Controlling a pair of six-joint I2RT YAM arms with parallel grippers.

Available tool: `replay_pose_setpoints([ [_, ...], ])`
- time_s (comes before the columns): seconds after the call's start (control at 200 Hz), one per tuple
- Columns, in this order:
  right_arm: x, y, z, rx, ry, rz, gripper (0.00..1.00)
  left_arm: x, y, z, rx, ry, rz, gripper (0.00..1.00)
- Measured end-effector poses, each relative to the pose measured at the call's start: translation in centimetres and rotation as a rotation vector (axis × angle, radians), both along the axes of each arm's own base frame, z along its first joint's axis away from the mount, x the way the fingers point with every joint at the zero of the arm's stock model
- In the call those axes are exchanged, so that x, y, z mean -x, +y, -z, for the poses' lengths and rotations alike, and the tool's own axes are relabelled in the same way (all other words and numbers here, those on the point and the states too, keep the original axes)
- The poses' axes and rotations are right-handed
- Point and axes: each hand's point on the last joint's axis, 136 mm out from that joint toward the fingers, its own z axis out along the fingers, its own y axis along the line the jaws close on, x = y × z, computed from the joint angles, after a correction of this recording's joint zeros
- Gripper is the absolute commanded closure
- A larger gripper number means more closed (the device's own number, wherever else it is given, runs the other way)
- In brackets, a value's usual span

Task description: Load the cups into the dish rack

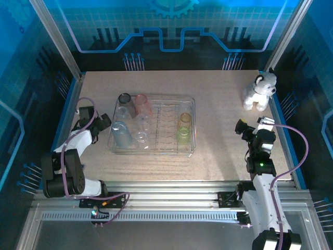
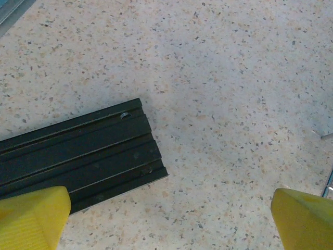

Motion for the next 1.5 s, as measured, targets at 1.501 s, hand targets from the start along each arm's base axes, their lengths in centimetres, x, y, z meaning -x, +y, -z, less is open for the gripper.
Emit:
replay_pose_setpoints([
  [1.501,-11.4,7.4,8.8,0.089,0.115,-0.396,0.0,-4.3,-5.9,-3.2,-0.063,-0.496,0.365,0.01],
])
